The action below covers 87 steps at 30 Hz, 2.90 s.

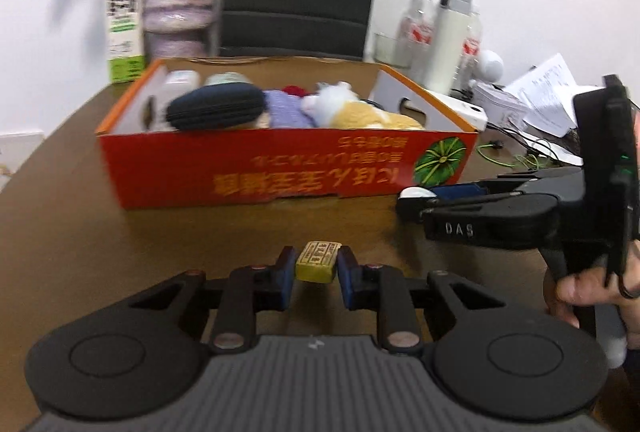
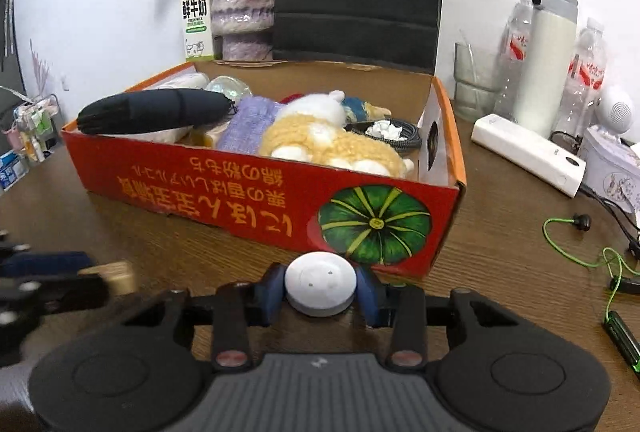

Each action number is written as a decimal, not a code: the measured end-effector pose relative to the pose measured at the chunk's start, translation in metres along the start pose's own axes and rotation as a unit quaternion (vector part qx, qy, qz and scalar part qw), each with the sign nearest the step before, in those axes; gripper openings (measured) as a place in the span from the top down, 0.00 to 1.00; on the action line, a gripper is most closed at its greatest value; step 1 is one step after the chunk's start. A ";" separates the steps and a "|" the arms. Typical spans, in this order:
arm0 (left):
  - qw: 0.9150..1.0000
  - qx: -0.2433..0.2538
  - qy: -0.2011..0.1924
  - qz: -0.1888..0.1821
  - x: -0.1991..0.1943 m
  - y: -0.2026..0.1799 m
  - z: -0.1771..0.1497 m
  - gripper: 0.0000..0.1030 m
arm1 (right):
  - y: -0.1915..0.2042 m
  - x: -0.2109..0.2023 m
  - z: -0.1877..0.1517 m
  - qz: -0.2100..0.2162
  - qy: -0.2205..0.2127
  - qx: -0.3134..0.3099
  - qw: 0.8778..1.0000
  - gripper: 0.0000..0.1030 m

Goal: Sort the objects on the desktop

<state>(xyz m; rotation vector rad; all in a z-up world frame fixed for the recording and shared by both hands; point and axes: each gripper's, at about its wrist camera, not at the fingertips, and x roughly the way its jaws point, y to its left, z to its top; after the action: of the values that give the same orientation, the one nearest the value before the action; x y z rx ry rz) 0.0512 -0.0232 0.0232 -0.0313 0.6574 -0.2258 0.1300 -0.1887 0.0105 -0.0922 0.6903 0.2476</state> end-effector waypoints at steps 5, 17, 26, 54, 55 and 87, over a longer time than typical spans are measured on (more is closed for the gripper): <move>1.000 -0.003 -0.024 0.012 -0.039 0.000 -0.013 0.78 | 0.011 -0.031 -0.012 0.000 -0.010 0.017 1.000 0.63; 0.999 0.010 -0.053 0.003 -0.114 -0.027 -0.058 0.78 | 0.052 -0.168 -0.094 0.030 -0.087 0.068 0.993 0.63; 0.998 0.005 -0.068 -0.006 -0.140 -0.030 -0.068 0.78 | 0.053 -0.209 -0.124 0.009 -0.116 0.072 0.991 0.63; 0.997 -0.047 0.068 -0.007 0.116 0.020 0.150 0.77 | -0.062 0.043 0.123 -0.045 0.036 0.071 0.996 0.62; 0.997 -0.050 0.060 -0.005 0.116 0.021 0.152 0.75 | -0.063 0.049 0.123 -0.050 0.041 0.071 0.995 0.62; 0.996 -0.012 -0.060 0.071 -0.066 0.021 0.010 0.00 | 0.006 -0.099 -0.013 -0.031 -0.047 0.077 0.995 0.14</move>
<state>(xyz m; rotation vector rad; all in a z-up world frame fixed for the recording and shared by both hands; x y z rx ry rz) 0.0110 0.0111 0.0684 -0.0209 0.5404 -0.0779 0.0465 -0.2048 0.0636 0.0447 0.6101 0.1379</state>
